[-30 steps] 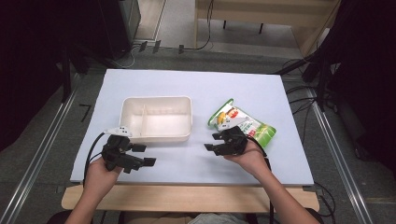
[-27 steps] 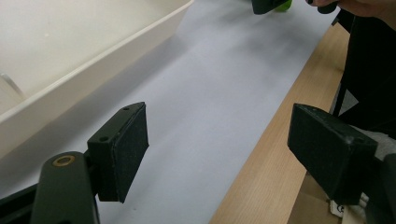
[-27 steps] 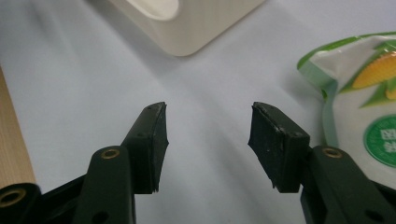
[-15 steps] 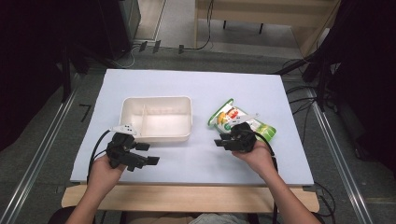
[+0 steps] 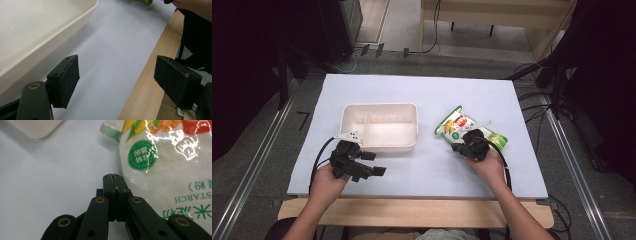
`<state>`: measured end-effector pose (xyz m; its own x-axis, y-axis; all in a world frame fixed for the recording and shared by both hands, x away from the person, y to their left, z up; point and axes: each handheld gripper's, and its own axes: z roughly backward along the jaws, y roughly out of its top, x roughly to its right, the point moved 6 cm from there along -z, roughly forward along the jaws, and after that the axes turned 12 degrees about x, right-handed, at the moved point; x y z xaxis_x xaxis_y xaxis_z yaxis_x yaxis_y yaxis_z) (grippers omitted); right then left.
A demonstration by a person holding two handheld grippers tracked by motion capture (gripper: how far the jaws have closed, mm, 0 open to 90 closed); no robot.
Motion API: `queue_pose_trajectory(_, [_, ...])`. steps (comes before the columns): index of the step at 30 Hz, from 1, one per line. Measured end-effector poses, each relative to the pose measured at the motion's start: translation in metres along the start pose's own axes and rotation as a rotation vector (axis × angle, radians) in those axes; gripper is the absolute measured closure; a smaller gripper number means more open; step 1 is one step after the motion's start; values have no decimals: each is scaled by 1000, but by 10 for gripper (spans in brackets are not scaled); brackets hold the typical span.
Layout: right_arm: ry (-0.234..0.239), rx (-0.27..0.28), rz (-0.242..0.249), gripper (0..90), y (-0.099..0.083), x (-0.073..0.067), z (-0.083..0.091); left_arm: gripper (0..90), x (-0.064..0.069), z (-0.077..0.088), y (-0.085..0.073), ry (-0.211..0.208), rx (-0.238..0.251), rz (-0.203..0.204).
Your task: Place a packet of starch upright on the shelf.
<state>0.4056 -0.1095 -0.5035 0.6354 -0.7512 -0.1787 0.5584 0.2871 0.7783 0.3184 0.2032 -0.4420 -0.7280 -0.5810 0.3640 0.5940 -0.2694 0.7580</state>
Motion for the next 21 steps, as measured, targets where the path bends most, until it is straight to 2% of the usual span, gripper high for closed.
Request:
queue_pose_trajectory(3, [3,-10,-10,900,-2,3,-2,212,0,0,0,-1,-1,-1])
queue_pose_trajectory(10, [-19,-23,9,900,-3,4,-2,212,0,0,0,0,-1,-3])
queue_pose_trajectory(13, [-47,-21,3,900,-2,11,-1,212,0,0,0,-1,-1,-3])
queue_pose_trajectory(15, [-50,-20,-9,900,-2,12,-1,212,0,0,0,-1,-1,0])
queue_pose_trajectory(16, [-51,-28,-17,900,-4,18,0,212,0,0,0,-1,-2,-1])
queue_pose_trajectory(21, [-63,-32,-1,900,-3,20,0,212,0,0,0,-2,-2,-2])
